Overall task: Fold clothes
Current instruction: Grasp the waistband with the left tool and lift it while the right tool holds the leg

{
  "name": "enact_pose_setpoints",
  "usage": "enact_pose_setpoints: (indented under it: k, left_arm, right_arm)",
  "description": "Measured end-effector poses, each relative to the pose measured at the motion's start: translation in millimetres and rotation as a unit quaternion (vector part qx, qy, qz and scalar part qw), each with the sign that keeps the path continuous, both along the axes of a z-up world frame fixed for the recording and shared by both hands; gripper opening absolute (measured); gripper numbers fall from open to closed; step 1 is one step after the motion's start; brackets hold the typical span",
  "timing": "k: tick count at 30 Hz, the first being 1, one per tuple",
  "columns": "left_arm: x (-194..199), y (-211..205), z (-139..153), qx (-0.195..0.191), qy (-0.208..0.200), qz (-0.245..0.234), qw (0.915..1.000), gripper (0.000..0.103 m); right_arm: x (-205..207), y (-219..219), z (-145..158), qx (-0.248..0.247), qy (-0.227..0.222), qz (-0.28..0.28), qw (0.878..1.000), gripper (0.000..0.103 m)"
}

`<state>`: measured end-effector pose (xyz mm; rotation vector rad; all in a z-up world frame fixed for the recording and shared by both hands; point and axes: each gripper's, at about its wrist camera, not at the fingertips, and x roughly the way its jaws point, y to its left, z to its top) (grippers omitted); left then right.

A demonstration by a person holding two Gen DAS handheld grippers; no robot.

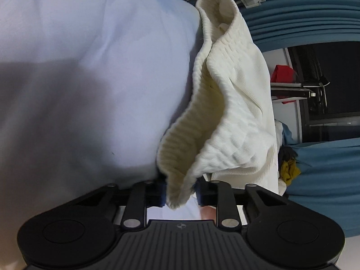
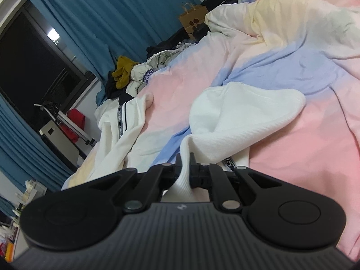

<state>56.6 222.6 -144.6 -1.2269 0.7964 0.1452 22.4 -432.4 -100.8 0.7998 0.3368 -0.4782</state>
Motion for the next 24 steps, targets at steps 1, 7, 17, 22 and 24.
enact_pose_setpoints:
  k: [1,7,17,22,24]
  left_arm:
    - [-4.3,0.2,2.7,0.008,-0.009,0.006,0.9999,0.021]
    - [-53.5,11.7,21.9,0.029,-0.076,0.063,0.9947,0.016]
    - [-133.3,31.0,84.0,0.079,-0.26,0.139,0.9522,0.016]
    - [-113.1,31.4,79.7,0.084,-0.246,0.167,0.9511,0.016]
    - [-94.7,27.3,76.2,0.084,-0.225,0.161,0.9574,0.016]
  right_arm:
    - [1.7,2.1,1.0,-0.006,0.001,0.0,1.0,0.007]
    - [-9.5,4.4,10.9,-0.013,-0.025,-0.019,0.999,0.007]
    - [-67.4,50.1,91.4,-0.134,-0.162,-0.075,0.975,0.006]
    - [-15.0,44.6,110.4,-0.169,-0.116,-0.073,0.976,0.007]
    - [21.5,29.9,107.5,-0.16,-0.07,-0.063,0.983,0.008]
